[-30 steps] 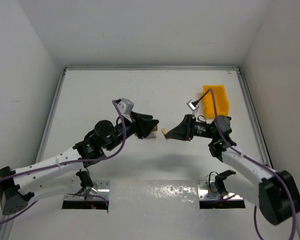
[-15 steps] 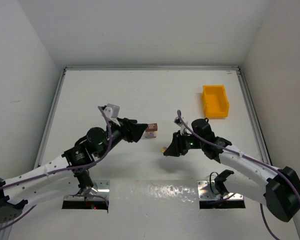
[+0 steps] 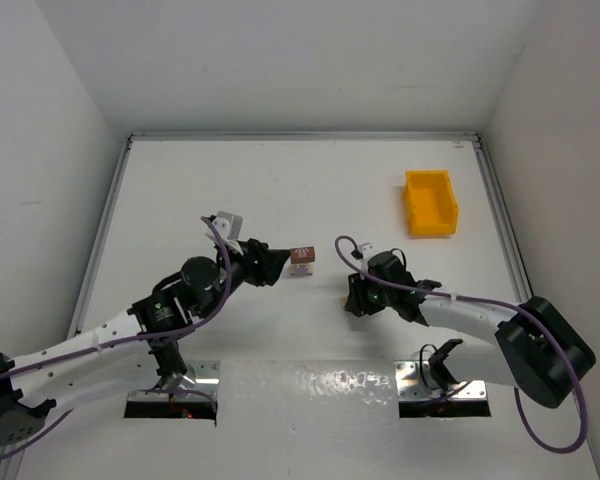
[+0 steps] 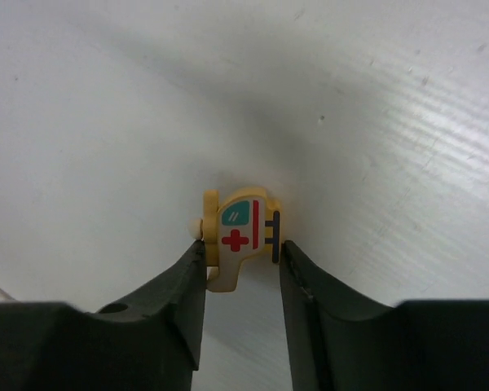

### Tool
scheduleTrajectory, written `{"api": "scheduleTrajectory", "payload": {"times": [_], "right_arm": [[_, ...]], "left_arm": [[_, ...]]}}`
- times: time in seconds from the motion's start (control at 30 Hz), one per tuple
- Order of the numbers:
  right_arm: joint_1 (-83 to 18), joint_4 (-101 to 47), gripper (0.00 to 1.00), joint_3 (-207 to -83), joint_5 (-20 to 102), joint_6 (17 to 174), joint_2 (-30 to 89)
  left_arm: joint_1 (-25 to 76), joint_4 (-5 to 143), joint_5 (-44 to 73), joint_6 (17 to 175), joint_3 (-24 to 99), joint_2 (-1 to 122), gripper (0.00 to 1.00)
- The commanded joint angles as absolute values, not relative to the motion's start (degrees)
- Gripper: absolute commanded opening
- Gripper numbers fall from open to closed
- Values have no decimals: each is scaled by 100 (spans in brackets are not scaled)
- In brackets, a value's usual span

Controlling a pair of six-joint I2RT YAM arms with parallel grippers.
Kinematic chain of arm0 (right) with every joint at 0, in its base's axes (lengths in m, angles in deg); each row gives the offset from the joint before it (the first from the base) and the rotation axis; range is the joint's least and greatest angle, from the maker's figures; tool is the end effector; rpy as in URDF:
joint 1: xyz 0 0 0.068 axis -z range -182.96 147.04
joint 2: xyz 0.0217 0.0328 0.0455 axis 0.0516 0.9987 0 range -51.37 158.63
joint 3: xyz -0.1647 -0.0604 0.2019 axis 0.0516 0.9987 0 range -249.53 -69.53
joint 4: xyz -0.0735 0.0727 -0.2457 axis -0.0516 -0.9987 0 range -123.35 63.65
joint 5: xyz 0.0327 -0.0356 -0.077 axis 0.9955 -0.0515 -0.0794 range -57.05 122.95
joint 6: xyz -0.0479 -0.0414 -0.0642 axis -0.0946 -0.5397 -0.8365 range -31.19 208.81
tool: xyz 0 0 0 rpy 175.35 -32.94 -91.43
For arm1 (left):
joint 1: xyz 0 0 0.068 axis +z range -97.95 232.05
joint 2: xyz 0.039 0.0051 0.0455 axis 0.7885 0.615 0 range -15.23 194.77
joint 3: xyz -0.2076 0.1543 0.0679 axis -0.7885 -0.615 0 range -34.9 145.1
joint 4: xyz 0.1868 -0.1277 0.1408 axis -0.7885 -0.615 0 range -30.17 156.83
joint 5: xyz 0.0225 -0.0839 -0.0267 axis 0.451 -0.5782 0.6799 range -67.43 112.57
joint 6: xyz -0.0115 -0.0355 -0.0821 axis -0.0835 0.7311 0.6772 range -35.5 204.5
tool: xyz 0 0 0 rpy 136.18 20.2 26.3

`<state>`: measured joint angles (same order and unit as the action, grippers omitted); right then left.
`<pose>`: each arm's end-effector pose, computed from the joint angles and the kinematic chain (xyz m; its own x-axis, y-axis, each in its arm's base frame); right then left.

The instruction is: Build the wood block tower

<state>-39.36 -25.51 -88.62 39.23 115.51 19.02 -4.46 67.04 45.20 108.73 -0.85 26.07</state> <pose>0.1837 0.1464 0.0802 -0.8448 -0.0679 -0.5307 -0.2981 0.8835 0.3615 0.1523 -0.1739 0.2938 -0.2911 -0.2464 -0.9244 0.4820 0.7969 -0.3642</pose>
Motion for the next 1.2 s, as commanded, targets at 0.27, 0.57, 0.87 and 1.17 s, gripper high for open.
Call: {"api": "scheduleTrajectory", "payload": {"times": [0.27,0.57,0.87,1.17], "right_arm": [[-4093,-2994,63,-8983,2970,11192,1842],[-4540,-3373,47,-8843,2635,11411,1261],[-4682,-2951,43,-8693,2742,11325,1489],[-4682,-2740,33,-8895,2644,10911,1990]], "left_arm": [[-411,6956,4639,10630,-27,2643,57],[-403,6938,4727,10612,-44,2626,56],[-411,6973,4683,10656,-36,2678,56],[-411,6938,4630,10665,-27,2661,56]]}}
